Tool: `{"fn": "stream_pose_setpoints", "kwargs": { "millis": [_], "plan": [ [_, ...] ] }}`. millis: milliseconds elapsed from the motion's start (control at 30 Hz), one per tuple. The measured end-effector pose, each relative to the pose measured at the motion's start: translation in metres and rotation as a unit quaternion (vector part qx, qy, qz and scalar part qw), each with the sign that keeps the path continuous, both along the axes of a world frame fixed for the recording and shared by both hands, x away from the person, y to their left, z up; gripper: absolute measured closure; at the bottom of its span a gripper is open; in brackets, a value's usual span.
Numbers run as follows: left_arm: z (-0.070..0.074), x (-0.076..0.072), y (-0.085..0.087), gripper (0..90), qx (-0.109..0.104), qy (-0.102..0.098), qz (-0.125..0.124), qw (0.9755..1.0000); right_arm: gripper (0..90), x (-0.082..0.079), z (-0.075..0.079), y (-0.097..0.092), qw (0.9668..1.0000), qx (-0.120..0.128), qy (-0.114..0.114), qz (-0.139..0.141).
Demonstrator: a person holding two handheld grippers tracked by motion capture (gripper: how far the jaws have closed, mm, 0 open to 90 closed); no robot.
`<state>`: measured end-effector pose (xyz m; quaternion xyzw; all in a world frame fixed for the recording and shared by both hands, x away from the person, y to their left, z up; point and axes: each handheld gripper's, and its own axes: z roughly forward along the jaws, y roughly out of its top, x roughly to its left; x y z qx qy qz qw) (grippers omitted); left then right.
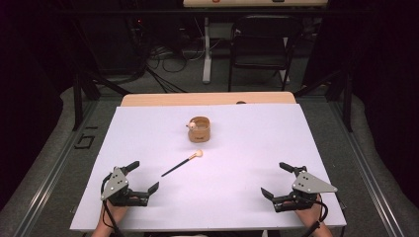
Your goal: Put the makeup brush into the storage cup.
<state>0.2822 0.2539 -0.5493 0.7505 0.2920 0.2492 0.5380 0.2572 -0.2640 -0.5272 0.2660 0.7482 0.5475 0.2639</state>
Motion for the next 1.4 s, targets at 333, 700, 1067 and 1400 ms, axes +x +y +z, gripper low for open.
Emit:
{"fn": "stream_pose_setpoints", "kwargs": {
  "millis": [333, 700, 1067, 1400],
  "plan": [
    [0.005, 0.014, -0.011, 0.2, 0.017, 0.011, -0.01, 0.9997, 0.0, 0.0, 0.0, 0.0, 1.0, -0.002, 0.0, -0.001],
    [0.014, 0.034, -0.023, 0.4, 0.044, 0.03, -0.004, 0.9985, 0.0, 0.0, 0.0, 0.0, 1.0, 0.0, 0.001, -0.001],
    [0.017, 0.049, -0.04, 0.4, 0.083, 0.058, -0.011, 0.9948, 0.0, 0.0, 0.0, 0.0, 1.0, 0.003, 0.002, 0.001],
    [0.026, 0.07, -0.055, 0.4, 0.122, 0.103, -0.015, 0.987, 0.0, 0.0, 0.0, -0.001, 1.0, 0.001, 0.005, 0.001]
  ]
}}
